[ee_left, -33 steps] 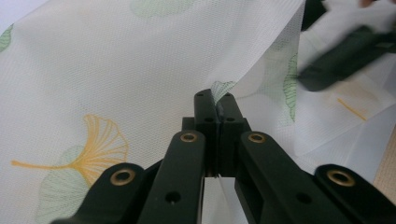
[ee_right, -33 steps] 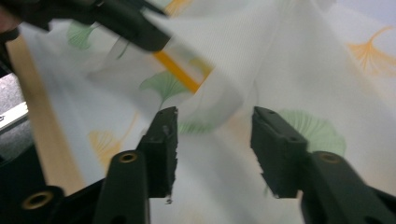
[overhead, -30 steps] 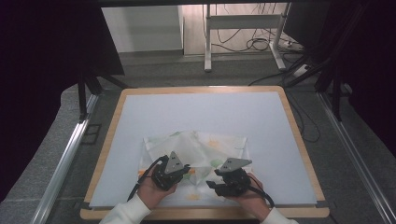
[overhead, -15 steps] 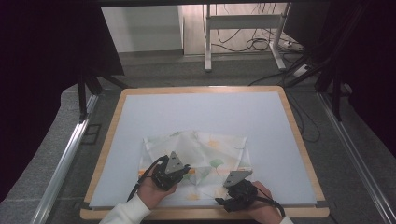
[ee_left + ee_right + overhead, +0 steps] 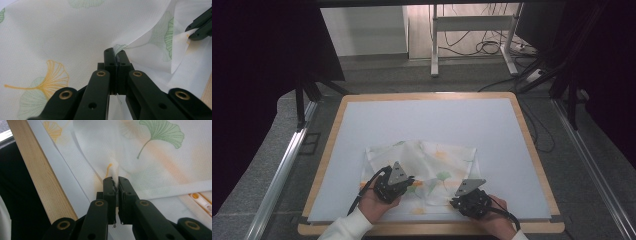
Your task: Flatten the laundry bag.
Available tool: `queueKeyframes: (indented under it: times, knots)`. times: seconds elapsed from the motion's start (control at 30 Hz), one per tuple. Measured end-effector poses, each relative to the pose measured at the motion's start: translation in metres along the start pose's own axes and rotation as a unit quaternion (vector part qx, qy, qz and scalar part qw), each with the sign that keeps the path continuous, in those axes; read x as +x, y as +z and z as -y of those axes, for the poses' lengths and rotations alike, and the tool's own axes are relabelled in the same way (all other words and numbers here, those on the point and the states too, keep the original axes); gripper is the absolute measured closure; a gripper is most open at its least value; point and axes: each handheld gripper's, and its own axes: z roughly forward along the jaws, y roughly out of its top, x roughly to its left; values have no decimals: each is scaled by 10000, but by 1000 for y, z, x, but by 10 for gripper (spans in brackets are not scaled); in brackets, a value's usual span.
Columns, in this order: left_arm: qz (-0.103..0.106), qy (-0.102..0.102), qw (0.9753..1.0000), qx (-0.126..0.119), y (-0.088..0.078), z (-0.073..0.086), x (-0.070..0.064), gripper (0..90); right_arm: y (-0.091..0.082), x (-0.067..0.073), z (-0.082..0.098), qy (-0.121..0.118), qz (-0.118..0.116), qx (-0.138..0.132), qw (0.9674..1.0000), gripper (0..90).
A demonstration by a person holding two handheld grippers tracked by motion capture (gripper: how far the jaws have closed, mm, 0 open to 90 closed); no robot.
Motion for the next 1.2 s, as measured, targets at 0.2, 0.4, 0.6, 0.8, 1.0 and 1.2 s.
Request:
queueKeyframes:
  times: [0.2,0.4,0.6,0.8,1.0,1.2]
  knots:
    - [-18,-62,10000,-39,-6,2,4,900,-20,-15,2,207,158,-322,9991,853]
    - [10,43,10000,49,-20,10,7,900,-44,-34,19,508,344,-591,9964,853]
    - [141,23,9996,234,-26,22,9,900,-58,-41,39,700,466,-690,9941,855]
    - [215,56,9988,431,-25,35,8,900,-61,-43,47,716,509,-679,9938,856]
    - [269,29,9980,571,-25,46,9,900,-54,-44,49,670,519,-529,9950,856]
    - [308,32,9977,610,-28,52,8,899,-52,-39,48,583,563,-480,9956,855]
